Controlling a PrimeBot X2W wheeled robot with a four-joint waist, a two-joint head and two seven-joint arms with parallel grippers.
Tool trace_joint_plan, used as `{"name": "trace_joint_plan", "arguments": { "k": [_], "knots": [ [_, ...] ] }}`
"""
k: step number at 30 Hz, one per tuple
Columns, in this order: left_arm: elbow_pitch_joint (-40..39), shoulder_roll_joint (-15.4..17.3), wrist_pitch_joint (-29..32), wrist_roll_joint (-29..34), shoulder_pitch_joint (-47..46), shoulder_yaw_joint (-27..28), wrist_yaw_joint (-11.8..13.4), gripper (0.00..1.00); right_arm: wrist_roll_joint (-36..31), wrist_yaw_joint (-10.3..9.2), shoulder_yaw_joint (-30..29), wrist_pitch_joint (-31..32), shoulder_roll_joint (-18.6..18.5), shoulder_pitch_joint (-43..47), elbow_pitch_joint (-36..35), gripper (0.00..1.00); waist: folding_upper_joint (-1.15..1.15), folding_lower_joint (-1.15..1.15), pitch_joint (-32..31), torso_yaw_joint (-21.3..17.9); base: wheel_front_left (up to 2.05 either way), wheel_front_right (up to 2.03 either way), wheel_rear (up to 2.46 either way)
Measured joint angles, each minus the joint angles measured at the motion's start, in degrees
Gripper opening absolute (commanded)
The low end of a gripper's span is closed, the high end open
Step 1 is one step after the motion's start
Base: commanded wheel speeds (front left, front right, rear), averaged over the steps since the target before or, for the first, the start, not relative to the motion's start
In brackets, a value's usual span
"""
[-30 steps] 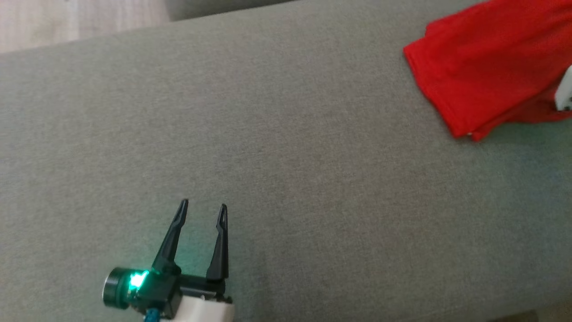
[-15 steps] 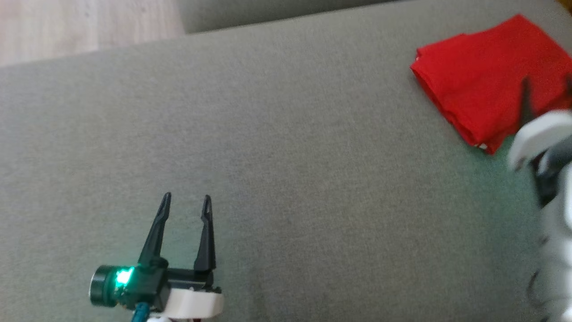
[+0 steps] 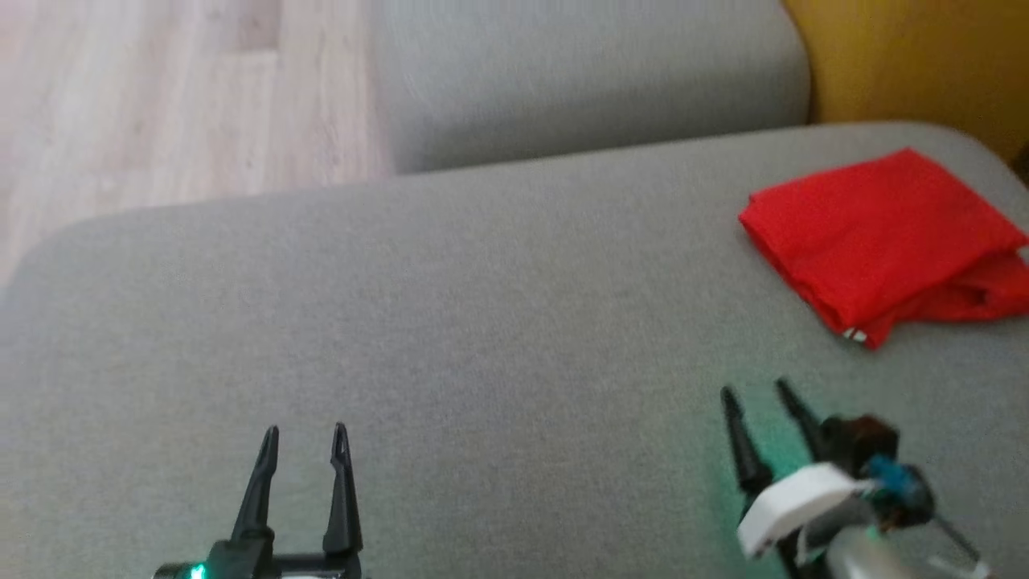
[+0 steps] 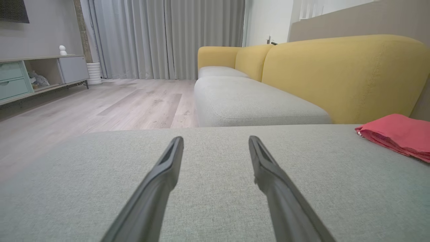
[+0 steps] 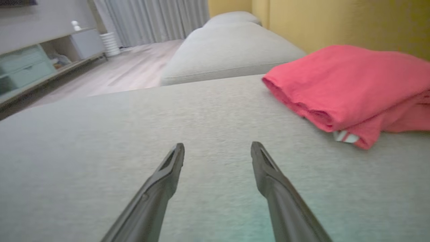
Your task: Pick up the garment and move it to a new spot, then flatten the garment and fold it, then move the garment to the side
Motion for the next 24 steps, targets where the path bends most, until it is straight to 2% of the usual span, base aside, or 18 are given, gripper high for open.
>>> {"name": "trace_joint_plan", "arguments": {
  "k": [3, 9, 14, 24],
  "knots": [
    [0.26, 0.00, 0.00, -0.69, 0.82, 0.21, 0.25, 1.00, 2.10, -0.01, 3.77, -0.46, 0.14, 3.30, -3.82, 1.00, 0.00, 0.00, -2.35, 0.68, 0.00, 0.00, 0.00],
    [0.32, 0.02, 0.00, -0.69, 5.33, 1.10, 1.91, 1.00, 1.99, -0.01, 3.85, -0.69, 0.32, 12.55, -17.39, 1.00, 0.00, 0.01, -6.45, 1.78, 0.00, 0.00, 0.00],
    [0.34, 0.04, 0.00, -0.66, 6.44, 1.74, 2.04, 1.00, 0.43, -0.01, 2.99, -0.69, 0.86, 18.44, -19.70, 1.00, 0.00, 0.01, -7.94, 3.05, 0.00, 0.00, 0.00],
    [0.81, 0.05, 0.00, 1.10, 6.86, 2.09, 0.91, 1.00, 0.16, -0.01, 2.29, -0.69, 1.41, 18.79, -20.51, 1.00, 0.00, 0.01, -9.23, 3.57, 0.00, 0.00, 0.00]
  ]
}}
